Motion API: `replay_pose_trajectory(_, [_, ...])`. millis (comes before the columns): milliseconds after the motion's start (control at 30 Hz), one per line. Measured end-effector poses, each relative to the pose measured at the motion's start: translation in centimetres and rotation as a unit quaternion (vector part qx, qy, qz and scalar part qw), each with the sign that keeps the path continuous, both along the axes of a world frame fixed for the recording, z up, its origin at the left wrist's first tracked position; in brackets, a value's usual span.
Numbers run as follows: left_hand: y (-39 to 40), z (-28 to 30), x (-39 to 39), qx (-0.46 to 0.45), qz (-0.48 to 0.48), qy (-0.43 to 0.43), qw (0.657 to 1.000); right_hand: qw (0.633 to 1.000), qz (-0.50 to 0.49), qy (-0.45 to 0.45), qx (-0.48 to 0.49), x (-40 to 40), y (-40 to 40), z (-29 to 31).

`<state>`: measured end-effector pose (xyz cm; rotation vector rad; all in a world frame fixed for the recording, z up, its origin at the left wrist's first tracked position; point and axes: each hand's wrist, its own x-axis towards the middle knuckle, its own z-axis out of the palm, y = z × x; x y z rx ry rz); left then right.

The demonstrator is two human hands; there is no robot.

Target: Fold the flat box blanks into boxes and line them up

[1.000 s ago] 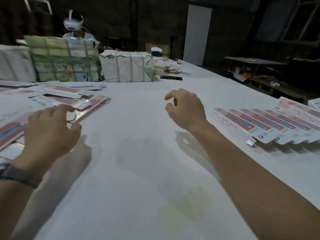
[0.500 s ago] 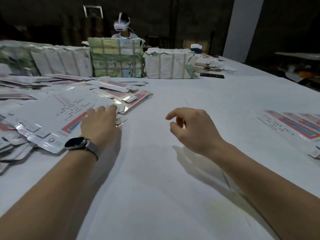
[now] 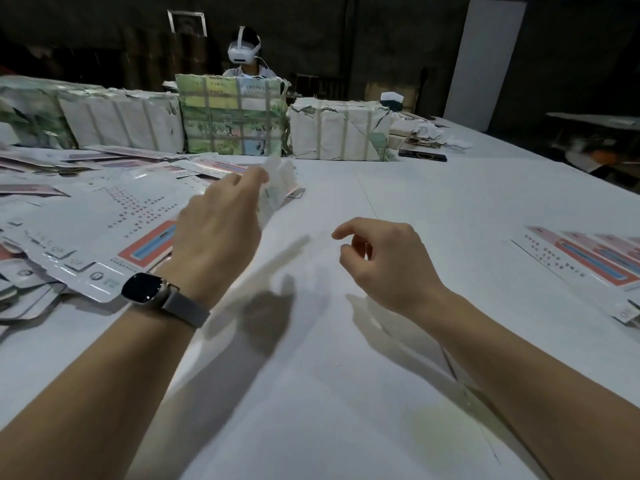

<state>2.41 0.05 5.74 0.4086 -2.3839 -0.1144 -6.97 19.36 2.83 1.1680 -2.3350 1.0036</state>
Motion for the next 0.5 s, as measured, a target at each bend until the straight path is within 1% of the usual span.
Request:
replay_pose_trajectory(33, [0.7,0.3,-0.1,0.058,-0.037,0.026,0.997,1.000,0.002,-0.004,-0.024,0.0,0.0,0.1])
replay_pose_trajectory(67, [1.3,0.5,-0.3,0.140,-0.075,0.046,0.986,0.998,0.004,-0.011,-0.054,0.0,0.0,0.2])
replay_pose_trajectory(100, [1.8,0.6,-0.5,0.238,-0.118,0.064,0.962,0.996,0.008,-0.021,-0.089,-0.1,0.0,0.4])
replay_pose_trajectory(133, [2.4,0.7,-0.6,0.325,-0.156,0.077,0.930,0.992,0.012,-0.033,-0.125,0.0,-0.1,0.7])
replay_pose_trajectory(167, [2.9,0.6,-0.7,0.389,-0.183,0.083,0.899,0.986,0.016,-0.049,-0.158,0.0,-0.1,1.0])
replay_pose_trajectory(267, [4.6,-0.2,-1.1,0.517,-0.225,0.073,0.823,0.969,0.027,-0.101,-0.225,0.0,0.0,1.7])
replay_pose_trajectory(333, [5.8,-0.8,-1.1,0.575,-0.247,0.055,0.778,0.958,0.039,-0.138,-0.247,0.0,0.3,2.0])
replay_pose_trajectory(367, [6.3,-1.1,-1.0,0.578,-0.260,0.042,0.773,0.949,0.061,-0.164,-0.261,0.0,0.4,2.1])
replay_pose_trajectory(433, [7.0,-1.6,-0.8,0.538,-0.286,-0.032,0.792,0.927,0.117,-0.213,-0.285,0.1,0.5,2.1])
replay_pose_trajectory(467, [7.3,-1.8,-0.7,0.532,-0.308,-0.075,0.785,0.917,0.143,-0.230,-0.292,0.1,0.6,2.0])
replay_pose_trajectory(500, [7.4,-1.9,-0.7,0.542,-0.333,-0.113,0.763,0.907,0.167,-0.246,-0.298,0.2,0.6,2.1])
